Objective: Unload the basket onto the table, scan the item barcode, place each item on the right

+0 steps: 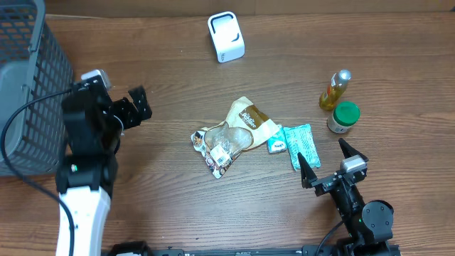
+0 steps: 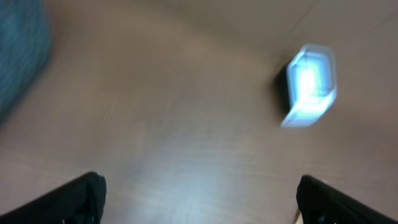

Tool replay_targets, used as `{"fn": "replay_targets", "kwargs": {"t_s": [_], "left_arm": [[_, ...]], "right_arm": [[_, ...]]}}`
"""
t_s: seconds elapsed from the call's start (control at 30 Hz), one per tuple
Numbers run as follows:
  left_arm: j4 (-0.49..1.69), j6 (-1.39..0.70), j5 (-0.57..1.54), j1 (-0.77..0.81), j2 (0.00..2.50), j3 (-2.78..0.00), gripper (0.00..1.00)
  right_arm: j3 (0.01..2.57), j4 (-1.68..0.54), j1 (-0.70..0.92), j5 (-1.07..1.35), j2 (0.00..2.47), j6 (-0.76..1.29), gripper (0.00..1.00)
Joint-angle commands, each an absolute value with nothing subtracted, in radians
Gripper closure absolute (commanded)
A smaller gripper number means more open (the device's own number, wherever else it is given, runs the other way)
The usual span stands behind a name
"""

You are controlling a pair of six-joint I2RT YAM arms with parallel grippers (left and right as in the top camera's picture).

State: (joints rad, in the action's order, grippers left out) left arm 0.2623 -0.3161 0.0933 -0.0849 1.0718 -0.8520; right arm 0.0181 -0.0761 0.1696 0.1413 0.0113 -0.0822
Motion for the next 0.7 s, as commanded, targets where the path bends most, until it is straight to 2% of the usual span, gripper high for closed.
{"fn": "replay_targets", "kwargs": {"t_s": [0.0,0.1,0.27,0.67], "left_arm": [[0.077,-0.315,0.128,-0.072,0.968,-0.738,0.00],[-0.068,-0.314,0.127,-0.072,0.907,-0.638,0.00],[-0.187,-0.314,0.120,-0.072,0.841,-0.465,0.01],[-0.216,-0.315,0.116,-0.072,0.759,-0.149,0.00]], "right_arm": [[0.009,-0.073,0.162,0.132,0.003,-0.085,0.00],[0.009,-0.073,0.162,0.132,0.003,-0.085,0.00],[0.009,-0.073,0.162,0.132,0.003,-0.085,0.00],[0.009,-0.073,0.162,0.132,0.003,-0.085,0.00]]}}
